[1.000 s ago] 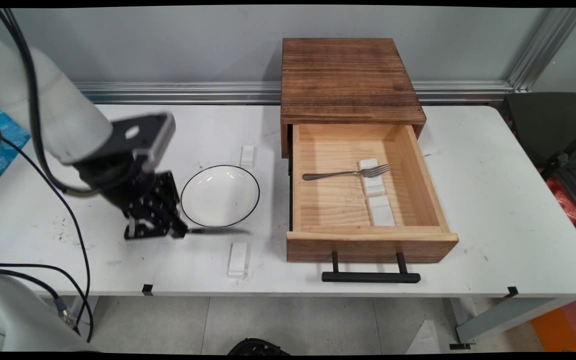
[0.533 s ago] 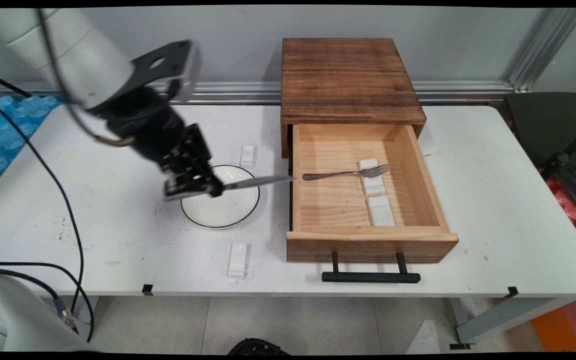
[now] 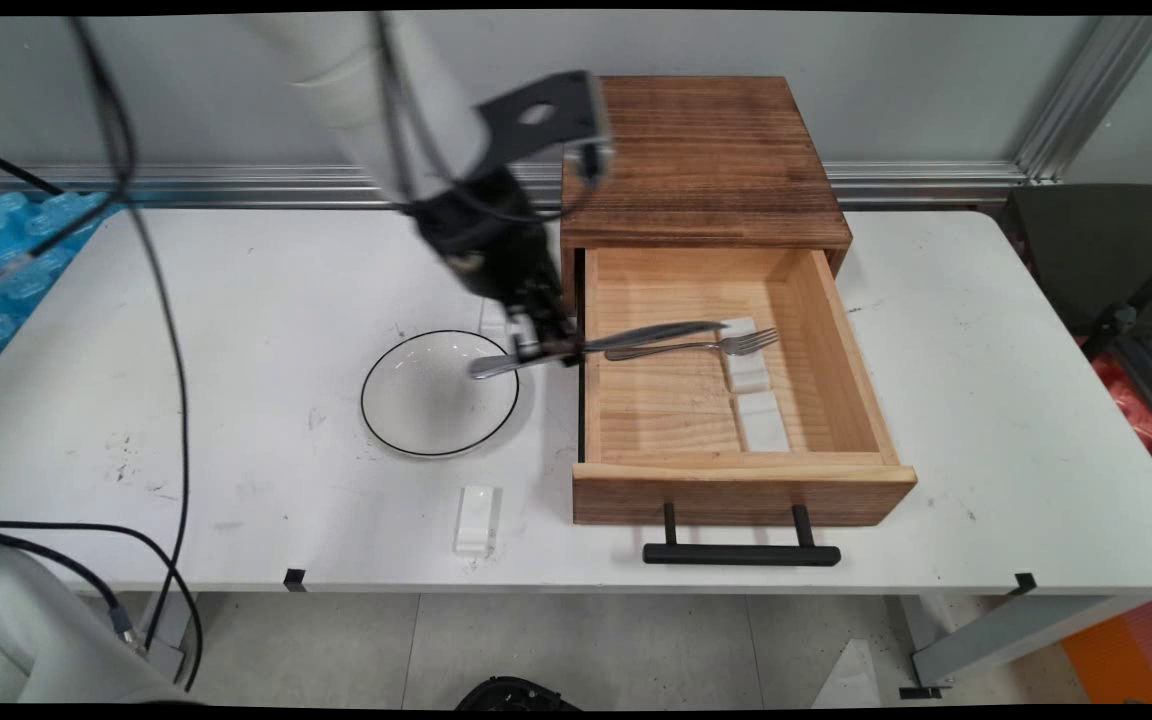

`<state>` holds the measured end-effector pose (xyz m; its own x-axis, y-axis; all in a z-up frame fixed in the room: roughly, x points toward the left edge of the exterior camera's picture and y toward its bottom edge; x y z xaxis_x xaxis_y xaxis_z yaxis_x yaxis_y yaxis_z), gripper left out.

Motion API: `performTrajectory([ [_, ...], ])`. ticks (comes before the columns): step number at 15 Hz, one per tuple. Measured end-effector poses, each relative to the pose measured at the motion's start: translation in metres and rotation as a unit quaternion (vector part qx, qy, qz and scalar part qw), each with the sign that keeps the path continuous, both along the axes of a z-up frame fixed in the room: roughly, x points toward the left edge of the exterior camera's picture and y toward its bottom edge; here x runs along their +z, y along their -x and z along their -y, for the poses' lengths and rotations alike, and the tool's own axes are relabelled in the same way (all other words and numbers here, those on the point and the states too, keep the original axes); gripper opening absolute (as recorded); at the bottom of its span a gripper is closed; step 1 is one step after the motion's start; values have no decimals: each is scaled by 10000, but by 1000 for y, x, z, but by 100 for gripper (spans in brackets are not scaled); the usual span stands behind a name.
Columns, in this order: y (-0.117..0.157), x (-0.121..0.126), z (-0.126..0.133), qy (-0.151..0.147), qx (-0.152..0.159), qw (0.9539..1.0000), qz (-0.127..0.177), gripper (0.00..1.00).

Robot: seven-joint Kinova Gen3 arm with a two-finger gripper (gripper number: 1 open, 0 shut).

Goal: Place the picked object into the drawer

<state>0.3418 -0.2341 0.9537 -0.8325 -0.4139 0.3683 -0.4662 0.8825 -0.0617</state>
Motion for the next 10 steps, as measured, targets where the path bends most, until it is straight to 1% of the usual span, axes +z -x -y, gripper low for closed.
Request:
performTrajectory([
  [5, 55, -24, 37, -12, -34, 9999, 131, 0],
  [10, 99, -51, 67, -47, -87, 9995, 298, 0],
])
